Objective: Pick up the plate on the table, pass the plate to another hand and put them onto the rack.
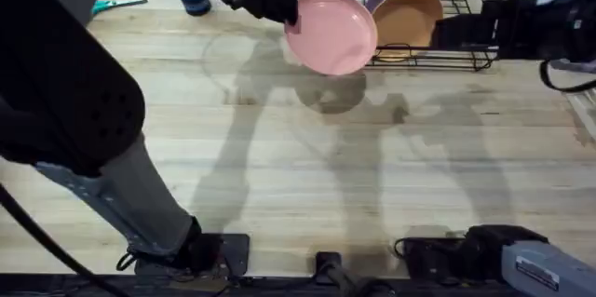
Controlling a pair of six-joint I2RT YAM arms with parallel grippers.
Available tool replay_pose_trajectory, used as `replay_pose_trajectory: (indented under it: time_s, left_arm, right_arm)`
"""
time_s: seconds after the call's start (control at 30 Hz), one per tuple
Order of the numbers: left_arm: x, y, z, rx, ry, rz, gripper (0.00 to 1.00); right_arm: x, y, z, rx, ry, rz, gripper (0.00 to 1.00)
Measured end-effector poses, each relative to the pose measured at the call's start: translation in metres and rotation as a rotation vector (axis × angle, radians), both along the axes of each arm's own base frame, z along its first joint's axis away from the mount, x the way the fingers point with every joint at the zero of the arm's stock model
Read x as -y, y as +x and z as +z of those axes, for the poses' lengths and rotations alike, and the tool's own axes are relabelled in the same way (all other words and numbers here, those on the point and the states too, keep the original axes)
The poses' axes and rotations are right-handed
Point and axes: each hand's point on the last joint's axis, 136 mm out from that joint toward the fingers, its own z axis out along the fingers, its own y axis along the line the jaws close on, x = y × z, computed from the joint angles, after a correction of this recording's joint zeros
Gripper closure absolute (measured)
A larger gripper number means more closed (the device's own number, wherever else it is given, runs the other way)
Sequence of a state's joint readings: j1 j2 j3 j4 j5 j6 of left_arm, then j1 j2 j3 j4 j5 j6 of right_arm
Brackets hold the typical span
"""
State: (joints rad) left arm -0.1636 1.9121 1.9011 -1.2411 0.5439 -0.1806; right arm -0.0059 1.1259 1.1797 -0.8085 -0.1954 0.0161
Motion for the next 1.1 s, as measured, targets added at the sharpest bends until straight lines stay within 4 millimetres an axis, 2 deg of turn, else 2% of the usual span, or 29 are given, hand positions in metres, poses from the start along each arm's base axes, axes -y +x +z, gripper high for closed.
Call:
replay_pose_trajectory:
  time_s: [0.07, 0.1, 0.27, 0.53, 0.87, 0.9, 0.93, 1.1]
  left_arm:
    - [0.005, -0.002, 0.0, -0.001, -0.004, -0.011, 0.958]
    - [0.008, -0.003, 0.001, -0.002, -0.009, -0.019, 0.958]
    - [0.008, -0.003, 0.001, -0.002, -0.01, -0.02, 0.958]
    - [0.011, -0.005, 0.001, -0.002, -0.01, -0.028, 0.958]
    - [0.014, -0.006, 0.001, -0.002, -0.01, -0.034, 0.958]
    - [0.014, -0.006, 0.001, -0.002, -0.01, -0.034, 0.958]
    - [0.014, -0.006, 0.001, -0.002, -0.01, -0.034, 0.958]
    - [0.014, -0.006, 0.001, -0.002, -0.01, -0.034, 0.958]
  right_arm:
    - [-0.009, -0.001, 0.002, -0.001, 0.042, 0.033, 0.003]
    - [-0.021, -0.004, 0.005, -0.001, 0.101, 0.081, 0.003]
    - [-0.038, -0.009, 0.01, -0.007, 0.188, 0.139, 0.003]
    - [-0.041, 0.0, 0.013, 0.015, 0.211, 0.15, 0.003]
    - [-0.047, 0.033, -0.017, -0.056, 0.249, 0.128, 0.004]
    - [-0.05, 0.036, -0.021, -0.066, 0.251, 0.135, 0.004]
    - [-0.064, 0.041, -0.031, -0.089, 0.254, 0.166, 0.004]
    - [-0.092, 0.049, -0.048, -0.117, 0.253, 0.237, 0.004]
